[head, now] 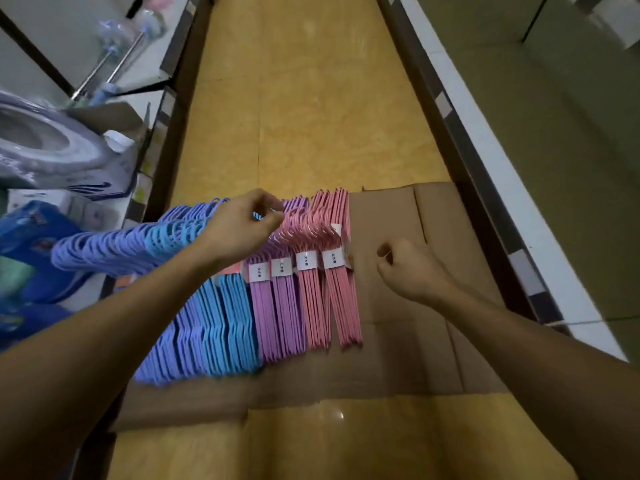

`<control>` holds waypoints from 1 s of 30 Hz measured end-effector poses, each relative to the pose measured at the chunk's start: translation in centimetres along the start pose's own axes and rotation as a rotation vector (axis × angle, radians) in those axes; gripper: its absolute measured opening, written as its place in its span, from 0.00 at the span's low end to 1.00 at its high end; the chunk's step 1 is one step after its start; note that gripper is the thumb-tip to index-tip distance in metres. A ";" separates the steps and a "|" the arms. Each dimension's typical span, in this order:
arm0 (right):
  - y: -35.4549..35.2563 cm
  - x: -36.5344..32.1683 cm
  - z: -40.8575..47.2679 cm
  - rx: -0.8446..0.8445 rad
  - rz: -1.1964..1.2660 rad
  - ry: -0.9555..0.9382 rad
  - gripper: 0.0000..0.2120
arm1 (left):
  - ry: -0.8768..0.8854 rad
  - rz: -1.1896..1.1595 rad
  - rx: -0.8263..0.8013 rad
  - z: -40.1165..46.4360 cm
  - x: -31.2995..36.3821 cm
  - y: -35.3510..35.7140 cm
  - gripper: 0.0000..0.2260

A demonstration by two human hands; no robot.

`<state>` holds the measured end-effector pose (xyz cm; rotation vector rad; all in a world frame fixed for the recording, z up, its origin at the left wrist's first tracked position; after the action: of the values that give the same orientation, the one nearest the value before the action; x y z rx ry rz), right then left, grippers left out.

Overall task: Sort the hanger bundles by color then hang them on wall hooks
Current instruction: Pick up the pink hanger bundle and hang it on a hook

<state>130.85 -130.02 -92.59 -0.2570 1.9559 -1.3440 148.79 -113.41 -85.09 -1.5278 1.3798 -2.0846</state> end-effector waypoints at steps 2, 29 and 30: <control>2.8 0.6 1.3 -0.007 0.009 0.004 0.09 | 0.053 0.055 -0.020 1.2 -1.1 2.5 0.09; 20.6 2.2 1.2 -0.114 0.350 0.335 0.56 | 0.385 0.343 -0.233 4.6 -2.6 11.9 0.19; 20.8 2.0 1.1 -0.092 0.346 0.356 0.60 | 0.381 0.343 -0.243 4.8 -2.5 11.9 0.19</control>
<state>135.02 -122.87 -111.79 0.2883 2.2308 -1.1283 149.84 -120.91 -95.76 -0.8974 1.9312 -2.1126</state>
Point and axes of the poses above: each hand's wrist, its own z-axis towards the middle knuckle, its own y-axis out of the palm, x = y × z, the point moved 5 cm from there along z, towards the middle knuckle, and after that the axes turned 14 degrees about x, right-handed, at the moved point
